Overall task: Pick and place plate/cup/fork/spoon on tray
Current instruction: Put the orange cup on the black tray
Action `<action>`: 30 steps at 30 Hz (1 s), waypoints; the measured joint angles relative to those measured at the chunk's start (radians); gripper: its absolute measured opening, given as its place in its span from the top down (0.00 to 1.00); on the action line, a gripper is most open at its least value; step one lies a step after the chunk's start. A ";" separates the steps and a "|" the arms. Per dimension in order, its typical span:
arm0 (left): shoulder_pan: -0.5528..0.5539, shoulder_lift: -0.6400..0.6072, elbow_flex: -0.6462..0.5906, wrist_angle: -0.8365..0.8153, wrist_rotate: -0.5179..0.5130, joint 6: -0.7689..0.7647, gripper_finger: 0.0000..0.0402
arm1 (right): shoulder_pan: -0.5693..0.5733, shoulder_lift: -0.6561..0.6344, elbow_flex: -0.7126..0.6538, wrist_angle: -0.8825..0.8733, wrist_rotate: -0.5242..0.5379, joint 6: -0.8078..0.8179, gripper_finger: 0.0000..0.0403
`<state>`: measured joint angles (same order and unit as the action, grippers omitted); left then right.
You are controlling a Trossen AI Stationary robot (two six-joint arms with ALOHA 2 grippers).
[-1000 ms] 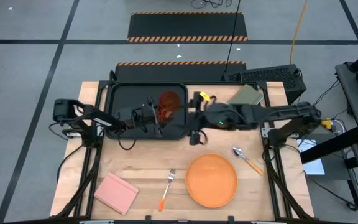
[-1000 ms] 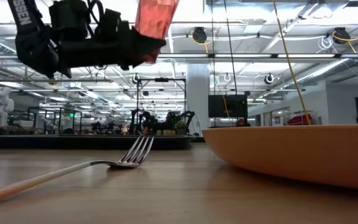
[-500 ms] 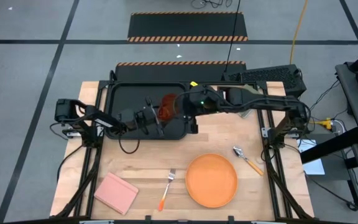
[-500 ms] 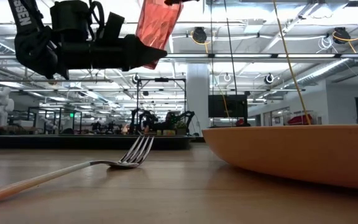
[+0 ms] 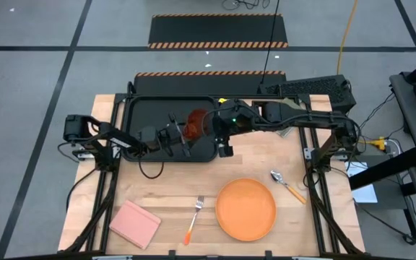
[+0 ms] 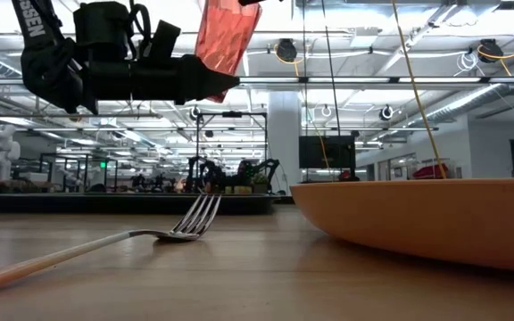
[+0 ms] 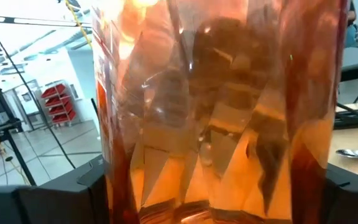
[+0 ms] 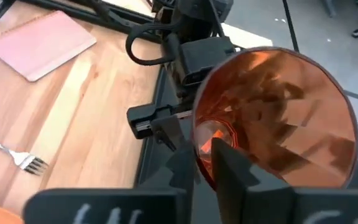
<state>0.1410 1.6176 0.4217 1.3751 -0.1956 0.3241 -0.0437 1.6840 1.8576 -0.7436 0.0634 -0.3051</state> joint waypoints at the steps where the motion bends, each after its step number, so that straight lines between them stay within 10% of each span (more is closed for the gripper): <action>1: 0.000 0.000 0.000 0.005 -0.006 0.000 0.17 | 0.000 0.001 0.000 0.015 0.009 0.004 0.96; 18: -0.042 -0.037 -0.002 -0.127 -0.137 0.002 0.07 | -0.029 0.002 -0.088 0.004 0.013 0.003 1.00; 30: -0.119 -0.474 -0.003 -0.682 -0.210 -0.019 0.14 | -0.077 0.002 -0.196 0.050 -0.078 -0.004 1.00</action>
<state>0.0217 1.1437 0.4183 0.6928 -0.4053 0.3050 -0.1210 1.6855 1.6613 -0.6931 -0.0142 -0.3088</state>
